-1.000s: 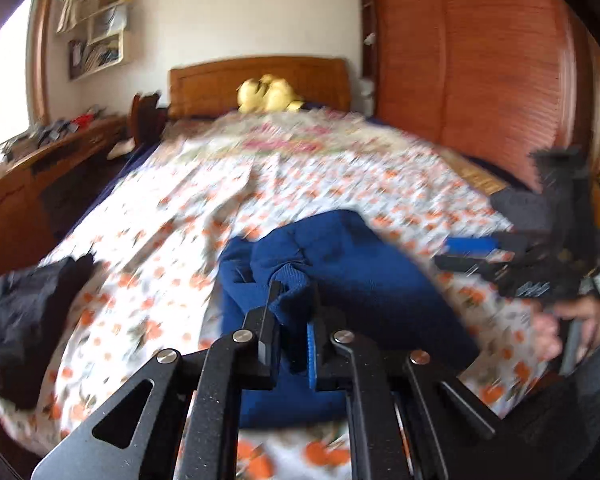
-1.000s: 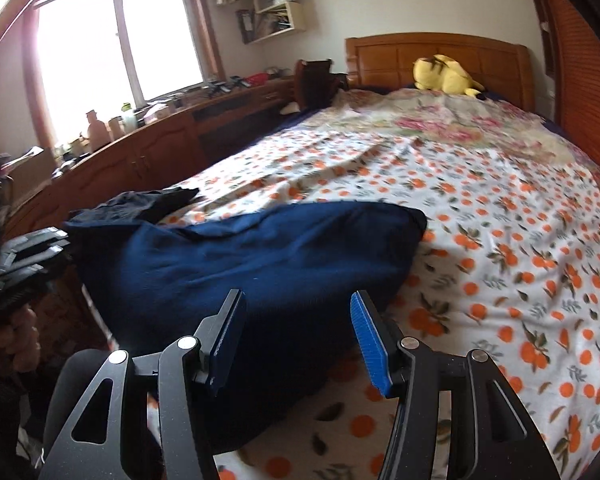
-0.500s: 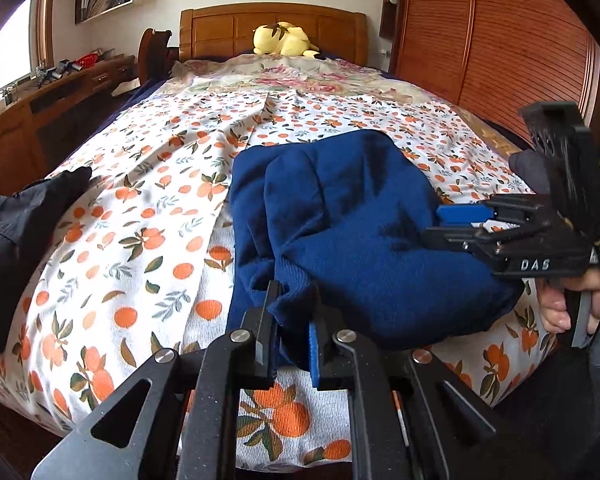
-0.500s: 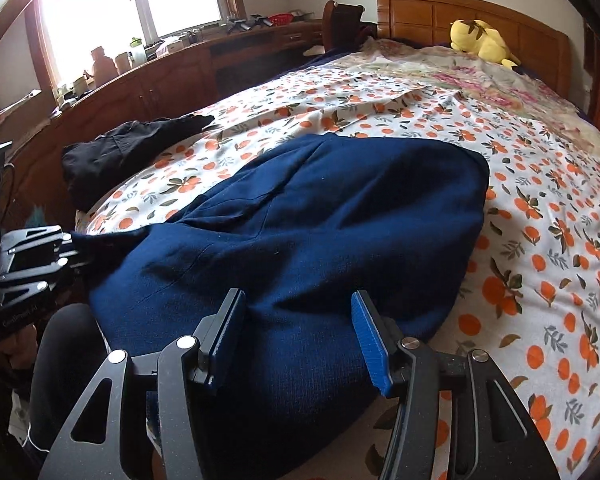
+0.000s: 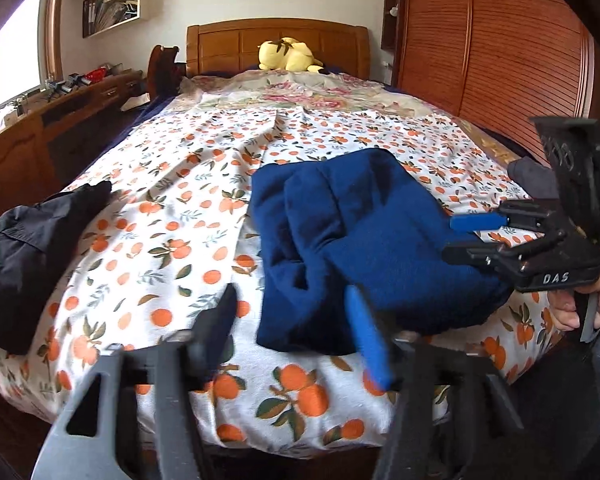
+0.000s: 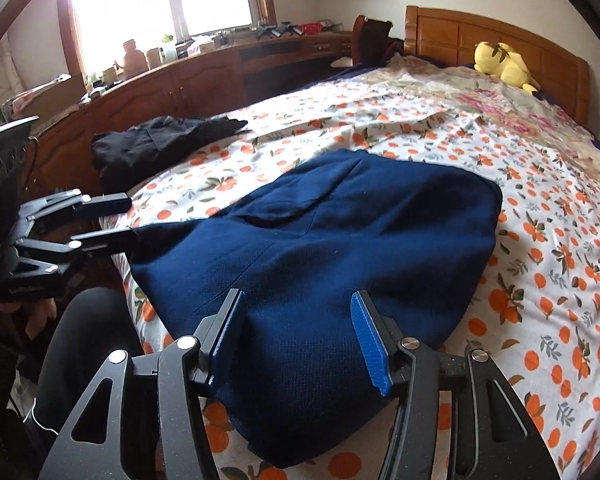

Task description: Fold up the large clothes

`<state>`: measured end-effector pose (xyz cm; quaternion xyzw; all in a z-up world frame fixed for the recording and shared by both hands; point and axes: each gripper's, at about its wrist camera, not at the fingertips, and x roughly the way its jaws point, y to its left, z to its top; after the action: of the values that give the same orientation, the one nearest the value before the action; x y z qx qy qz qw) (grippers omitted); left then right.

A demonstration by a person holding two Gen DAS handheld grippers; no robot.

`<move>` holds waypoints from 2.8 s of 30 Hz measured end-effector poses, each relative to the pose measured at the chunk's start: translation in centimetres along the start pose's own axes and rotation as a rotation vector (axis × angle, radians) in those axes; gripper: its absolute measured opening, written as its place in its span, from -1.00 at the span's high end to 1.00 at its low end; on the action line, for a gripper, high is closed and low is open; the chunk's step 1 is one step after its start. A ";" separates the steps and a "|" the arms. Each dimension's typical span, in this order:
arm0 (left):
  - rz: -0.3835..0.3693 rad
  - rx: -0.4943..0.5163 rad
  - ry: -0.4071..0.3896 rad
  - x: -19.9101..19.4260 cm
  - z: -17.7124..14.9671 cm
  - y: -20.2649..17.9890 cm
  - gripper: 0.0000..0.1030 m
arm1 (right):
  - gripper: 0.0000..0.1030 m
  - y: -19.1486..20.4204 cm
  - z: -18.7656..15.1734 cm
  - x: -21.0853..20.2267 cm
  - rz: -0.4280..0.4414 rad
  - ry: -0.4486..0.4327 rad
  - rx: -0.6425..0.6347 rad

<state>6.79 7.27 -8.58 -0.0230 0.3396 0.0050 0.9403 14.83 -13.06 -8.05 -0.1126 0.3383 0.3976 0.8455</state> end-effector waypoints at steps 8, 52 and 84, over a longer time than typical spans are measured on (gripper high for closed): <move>0.020 -0.043 -0.002 0.1 -0.3 1.5 -0.55 | -0.10 0.5 0.2 2.3 -0.029 0.053 -0.052; -0.088 -0.024 0.103 3.6 -2.3 2.2 -0.55 | 0.76 -15.9 7.3 12.7 -0.092 0.040 0.257; -0.117 -0.001 0.114 4.4 -2.5 1.2 -0.05 | -0.35 -19.8 7.4 13.9 -0.093 0.056 0.402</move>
<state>8.61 8.28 -13.35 -0.0434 0.3906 -0.0512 0.9181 39.52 -14.46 -13.28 0.0319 0.4284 0.2795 0.8587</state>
